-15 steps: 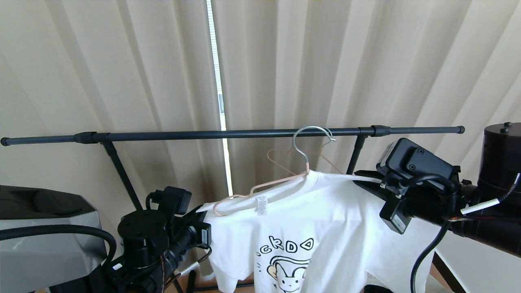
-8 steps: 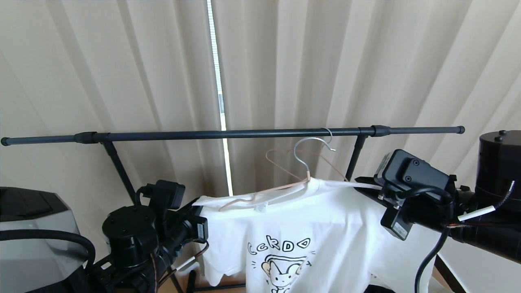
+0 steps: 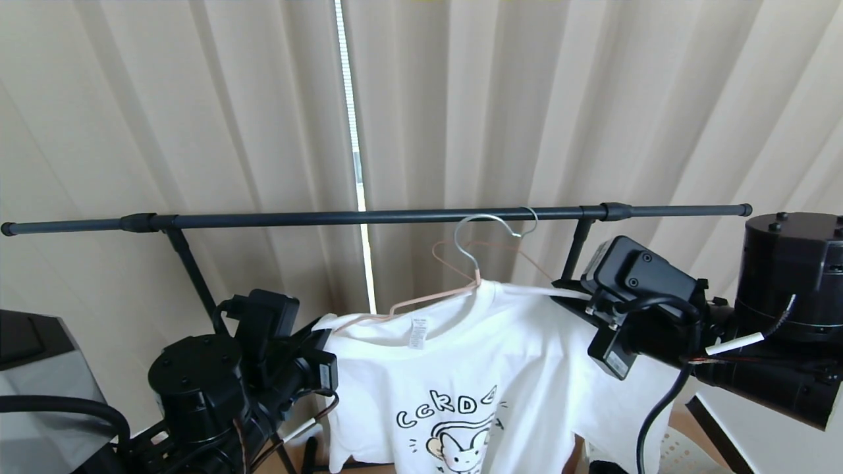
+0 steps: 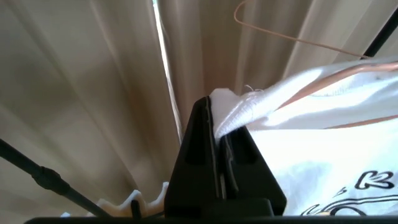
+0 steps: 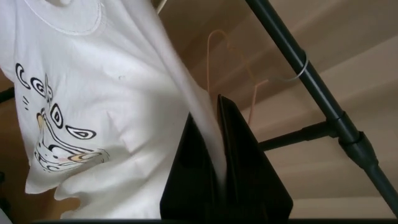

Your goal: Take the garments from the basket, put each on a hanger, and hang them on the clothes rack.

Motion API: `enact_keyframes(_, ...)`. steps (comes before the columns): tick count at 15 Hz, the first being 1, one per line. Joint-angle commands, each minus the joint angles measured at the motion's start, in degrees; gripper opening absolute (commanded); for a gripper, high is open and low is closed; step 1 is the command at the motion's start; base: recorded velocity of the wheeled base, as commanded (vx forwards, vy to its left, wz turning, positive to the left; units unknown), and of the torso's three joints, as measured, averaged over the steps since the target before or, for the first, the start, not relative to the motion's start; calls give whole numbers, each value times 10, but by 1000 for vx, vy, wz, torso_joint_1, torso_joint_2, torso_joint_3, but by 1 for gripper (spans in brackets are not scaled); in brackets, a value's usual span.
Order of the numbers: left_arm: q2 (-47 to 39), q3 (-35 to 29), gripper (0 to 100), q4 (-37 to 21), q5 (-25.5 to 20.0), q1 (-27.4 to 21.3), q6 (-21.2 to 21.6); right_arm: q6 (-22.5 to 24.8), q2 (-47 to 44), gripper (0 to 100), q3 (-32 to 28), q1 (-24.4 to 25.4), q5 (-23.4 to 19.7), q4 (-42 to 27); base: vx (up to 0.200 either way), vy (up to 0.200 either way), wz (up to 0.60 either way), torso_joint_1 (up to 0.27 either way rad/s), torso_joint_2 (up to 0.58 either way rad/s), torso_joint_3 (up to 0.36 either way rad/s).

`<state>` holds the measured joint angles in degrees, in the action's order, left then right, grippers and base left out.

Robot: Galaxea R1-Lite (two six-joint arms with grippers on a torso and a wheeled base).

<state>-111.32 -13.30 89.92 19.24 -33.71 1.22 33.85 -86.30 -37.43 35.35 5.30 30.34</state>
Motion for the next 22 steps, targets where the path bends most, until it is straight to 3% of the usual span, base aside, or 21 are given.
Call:
enact_keyframes(1,9,0,0,1,0,-4,1,0,-12,0,1,9,0,1,0,0,0,0,0,0)
enact_keyframes(5,21,4,0,1,4,-20,11,-48,-32,0,-12,31,11,2,0,0,0,0,0,0)
enact_keyframes(12,38,5,0,1,24,-39,26,-51,-60,0,-18,49,45,11,0,0,0,0,0,0)
enact_keyframes(16,57,4,0,1,29,-53,37,-65,-111,0,-19,67,90,67,0,0,0,0,0,0)
enact_keyframes(22,66,5,0,1,53,-109,37,-85,-157,0,-31,89,123,88,0,0,0,0,0,0)
